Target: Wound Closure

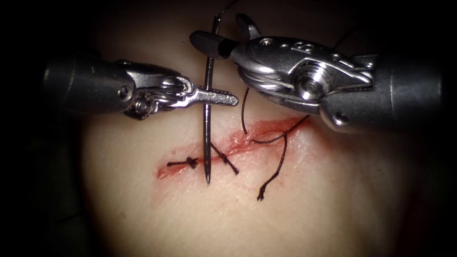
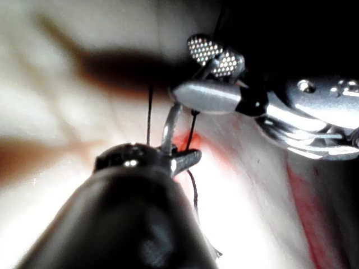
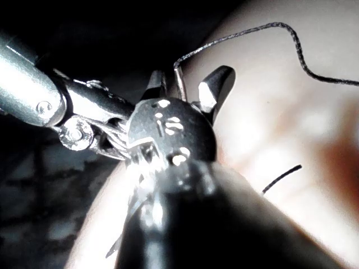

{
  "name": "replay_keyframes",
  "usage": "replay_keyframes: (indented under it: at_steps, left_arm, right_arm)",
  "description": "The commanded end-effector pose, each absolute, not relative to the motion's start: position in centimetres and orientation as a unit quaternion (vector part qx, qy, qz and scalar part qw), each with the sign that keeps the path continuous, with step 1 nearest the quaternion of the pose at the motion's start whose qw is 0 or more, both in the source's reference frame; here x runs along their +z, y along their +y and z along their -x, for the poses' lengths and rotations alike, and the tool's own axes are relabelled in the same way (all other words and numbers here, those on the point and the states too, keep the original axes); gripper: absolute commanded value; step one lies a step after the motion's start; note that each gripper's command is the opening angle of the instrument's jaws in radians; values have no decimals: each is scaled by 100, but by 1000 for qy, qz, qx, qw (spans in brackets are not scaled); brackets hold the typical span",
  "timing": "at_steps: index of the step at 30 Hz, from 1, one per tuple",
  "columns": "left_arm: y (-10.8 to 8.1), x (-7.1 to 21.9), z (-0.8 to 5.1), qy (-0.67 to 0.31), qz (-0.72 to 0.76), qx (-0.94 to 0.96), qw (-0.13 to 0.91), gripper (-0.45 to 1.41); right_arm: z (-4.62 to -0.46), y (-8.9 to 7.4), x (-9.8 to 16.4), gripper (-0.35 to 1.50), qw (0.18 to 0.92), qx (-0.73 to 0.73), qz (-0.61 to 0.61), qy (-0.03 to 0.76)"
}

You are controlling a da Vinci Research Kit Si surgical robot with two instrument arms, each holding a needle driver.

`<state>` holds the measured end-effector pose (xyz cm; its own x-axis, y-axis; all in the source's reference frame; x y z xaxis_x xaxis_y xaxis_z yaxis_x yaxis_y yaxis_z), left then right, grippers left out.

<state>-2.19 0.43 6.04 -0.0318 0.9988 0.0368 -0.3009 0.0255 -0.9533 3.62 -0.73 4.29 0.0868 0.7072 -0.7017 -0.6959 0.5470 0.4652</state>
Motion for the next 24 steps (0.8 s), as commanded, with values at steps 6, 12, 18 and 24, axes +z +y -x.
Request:
replay_keyframes:
  at_steps: [6, 12, 18, 24]
  left_arm:
    - [40, 613, 222, -439, 398, 567, 572, -45]
    - [41, 614, 221, -439, 398, 567, 572, -45]
    - [40, 614, 221, -440, 398, 567, 571, -45]
    - [40, 614, 221, -440, 398, 567, 571, -45]
  right_arm:
    - [-364, -66, 441, 123, 694, 391, -190, 574]
    - [-338, -70, 446, 118, 653, 375, -336, 565]
    - [-315, -66, 448, 118, 649, 340, -385, 562]
    - [-303, -54, 447, 125, 648, 398, -326, 561]
